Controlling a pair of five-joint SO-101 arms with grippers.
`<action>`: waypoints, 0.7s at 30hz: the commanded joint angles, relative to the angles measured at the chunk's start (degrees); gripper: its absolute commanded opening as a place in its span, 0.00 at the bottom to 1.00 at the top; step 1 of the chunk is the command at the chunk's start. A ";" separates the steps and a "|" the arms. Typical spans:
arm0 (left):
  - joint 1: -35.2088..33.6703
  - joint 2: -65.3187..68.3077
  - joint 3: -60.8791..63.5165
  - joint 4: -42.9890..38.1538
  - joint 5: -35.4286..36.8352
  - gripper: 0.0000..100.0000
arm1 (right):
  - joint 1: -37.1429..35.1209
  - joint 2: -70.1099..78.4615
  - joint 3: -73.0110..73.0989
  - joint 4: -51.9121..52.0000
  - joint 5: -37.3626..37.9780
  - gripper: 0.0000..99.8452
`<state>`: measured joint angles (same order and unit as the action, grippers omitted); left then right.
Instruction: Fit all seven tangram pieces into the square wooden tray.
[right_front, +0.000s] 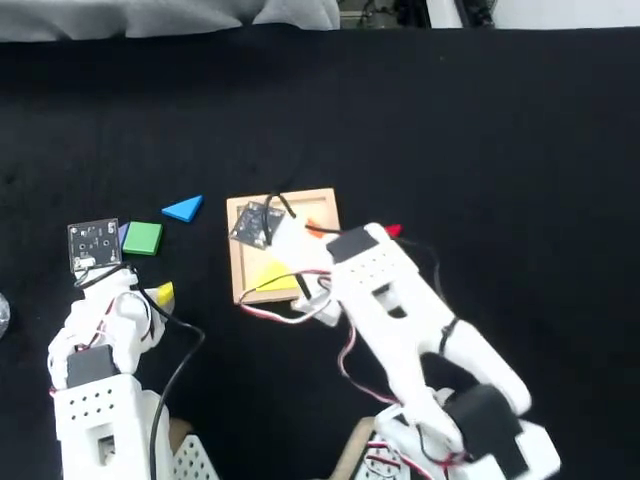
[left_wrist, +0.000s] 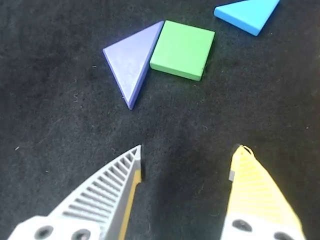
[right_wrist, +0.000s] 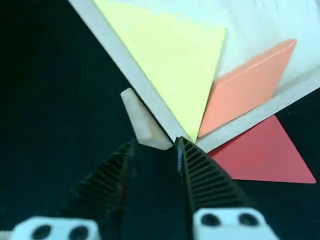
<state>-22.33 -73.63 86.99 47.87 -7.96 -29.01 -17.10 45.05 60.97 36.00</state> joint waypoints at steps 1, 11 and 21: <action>0.66 -0.70 -0.66 -0.97 -0.26 0.28 | -1.14 -5.49 0.57 0.35 0.79 0.12; 0.66 -0.70 -0.66 -0.97 -0.26 0.28 | -3.08 -7.25 4.35 -1.58 2.99 0.12; 0.75 -0.70 -0.66 -0.97 -0.26 0.28 | -2.99 -1.71 3.91 -4.92 2.99 0.12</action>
<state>-22.33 -73.63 86.99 47.78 -7.96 -31.30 -20.79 50.59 57.80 38.81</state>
